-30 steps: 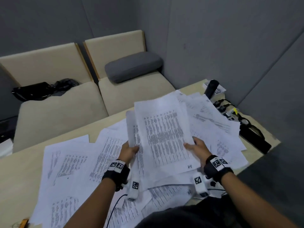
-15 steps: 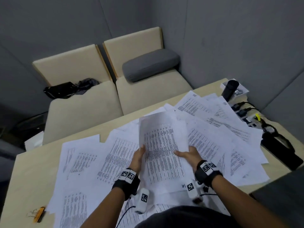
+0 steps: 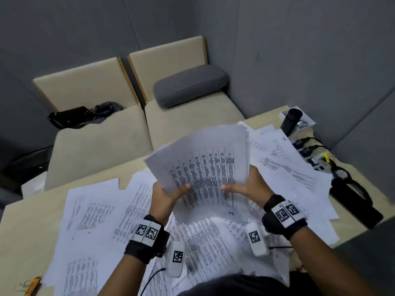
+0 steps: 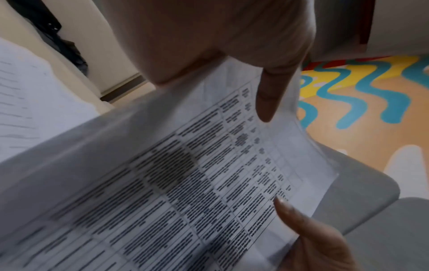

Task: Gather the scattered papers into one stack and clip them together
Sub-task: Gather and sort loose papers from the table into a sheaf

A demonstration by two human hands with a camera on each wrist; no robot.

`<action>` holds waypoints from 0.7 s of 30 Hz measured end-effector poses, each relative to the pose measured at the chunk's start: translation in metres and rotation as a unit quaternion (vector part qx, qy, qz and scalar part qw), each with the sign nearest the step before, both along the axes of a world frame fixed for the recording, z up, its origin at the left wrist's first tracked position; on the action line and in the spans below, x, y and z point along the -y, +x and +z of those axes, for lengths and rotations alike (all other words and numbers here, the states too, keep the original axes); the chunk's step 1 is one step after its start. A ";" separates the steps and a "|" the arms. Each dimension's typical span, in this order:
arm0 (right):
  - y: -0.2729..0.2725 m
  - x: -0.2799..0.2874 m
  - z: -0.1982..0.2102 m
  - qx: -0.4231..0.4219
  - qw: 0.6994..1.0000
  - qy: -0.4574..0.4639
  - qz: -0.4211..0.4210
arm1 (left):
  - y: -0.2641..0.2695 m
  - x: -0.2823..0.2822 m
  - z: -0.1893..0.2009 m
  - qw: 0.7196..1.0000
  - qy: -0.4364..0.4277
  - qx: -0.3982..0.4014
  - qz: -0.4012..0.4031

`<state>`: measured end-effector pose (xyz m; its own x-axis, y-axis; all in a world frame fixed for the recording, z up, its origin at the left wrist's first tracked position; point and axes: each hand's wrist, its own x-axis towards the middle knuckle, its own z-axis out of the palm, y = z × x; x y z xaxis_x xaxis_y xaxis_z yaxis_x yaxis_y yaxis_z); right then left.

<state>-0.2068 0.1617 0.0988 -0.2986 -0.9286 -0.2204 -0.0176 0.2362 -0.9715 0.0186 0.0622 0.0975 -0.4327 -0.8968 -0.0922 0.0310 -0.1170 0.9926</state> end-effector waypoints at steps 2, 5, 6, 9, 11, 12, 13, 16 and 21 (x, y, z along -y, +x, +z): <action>0.001 -0.004 -0.013 0.006 0.999 0.032 0.015 | -0.001 -0.006 -0.005 1.000 0.011 -0.008 -0.011; 0.001 -0.007 -0.039 0.021 0.996 0.088 0.004 | -0.002 -0.008 -0.011 0.999 0.035 -0.023 -0.020; 0.000 -0.007 -0.053 0.036 0.995 0.098 -0.007 | -0.003 -0.009 -0.012 0.999 0.044 -0.021 -0.020; 0.008 -0.008 -0.067 0.087 0.989 0.109 -0.045 | -0.007 -0.012 -0.021 0.997 0.067 0.023 -0.008; 0.014 -0.009 -0.063 0.105 0.987 0.099 -0.065 | -0.013 -0.016 -0.024 0.997 0.067 0.049 0.008; 0.015 -0.008 -0.062 0.118 0.986 0.090 -0.078 | -0.017 -0.017 -0.023 0.997 0.063 0.050 0.011; 0.014 -0.007 -0.061 0.129 0.984 0.075 -0.096 | -0.022 -0.016 -0.019 0.997 0.054 0.045 0.016; 0.005 -0.006 -0.058 0.164 0.974 0.027 -0.156 | -0.028 -0.010 -0.008 0.998 0.057 -0.018 0.024; -0.004 -0.021 -0.057 0.079 0.993 0.039 -0.081 | -0.019 -0.010 -0.022 0.997 0.073 0.014 0.004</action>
